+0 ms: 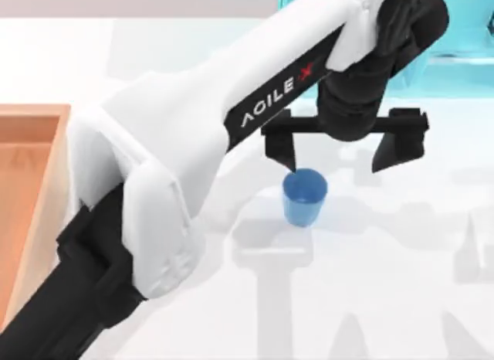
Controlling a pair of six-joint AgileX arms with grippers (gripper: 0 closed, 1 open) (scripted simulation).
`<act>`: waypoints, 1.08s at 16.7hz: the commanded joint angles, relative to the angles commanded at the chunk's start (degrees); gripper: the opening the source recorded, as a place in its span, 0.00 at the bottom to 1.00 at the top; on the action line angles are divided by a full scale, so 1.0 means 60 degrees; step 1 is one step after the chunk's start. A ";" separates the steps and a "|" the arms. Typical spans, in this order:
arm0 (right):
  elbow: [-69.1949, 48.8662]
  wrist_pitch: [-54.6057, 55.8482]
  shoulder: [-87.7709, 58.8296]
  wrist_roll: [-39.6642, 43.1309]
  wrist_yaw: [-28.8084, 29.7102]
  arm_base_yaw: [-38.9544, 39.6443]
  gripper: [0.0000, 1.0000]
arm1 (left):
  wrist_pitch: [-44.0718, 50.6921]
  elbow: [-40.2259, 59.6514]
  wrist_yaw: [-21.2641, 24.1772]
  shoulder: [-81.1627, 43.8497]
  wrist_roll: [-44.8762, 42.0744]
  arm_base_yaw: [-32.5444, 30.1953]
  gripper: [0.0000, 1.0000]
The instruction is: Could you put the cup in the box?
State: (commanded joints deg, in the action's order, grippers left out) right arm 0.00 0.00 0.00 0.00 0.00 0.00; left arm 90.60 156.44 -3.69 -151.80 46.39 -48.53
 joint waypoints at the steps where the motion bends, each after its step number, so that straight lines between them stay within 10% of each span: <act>1: 0.0000 0.0000 0.0000 0.0000 0.0000 0.0000 1.00 | -0.0452 -0.0592 -0.0001 0.0120 -0.0012 0.0013 1.00; 13: 0.0000 0.0000 0.0000 0.0000 0.0000 0.0000 1.00 | -0.3436 -0.4221 -0.0005 0.0773 -0.0070 0.0080 1.00; 18: 0.0000 0.0000 0.0000 0.0000 0.0000 0.0000 1.00 | -0.3436 -0.4221 -0.0005 0.0773 -0.0070 0.0080 0.62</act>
State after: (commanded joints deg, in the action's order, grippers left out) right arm 0.00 0.00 0.00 0.00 0.00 0.00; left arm 69.98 131.11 -3.72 -147.16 45.97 -48.06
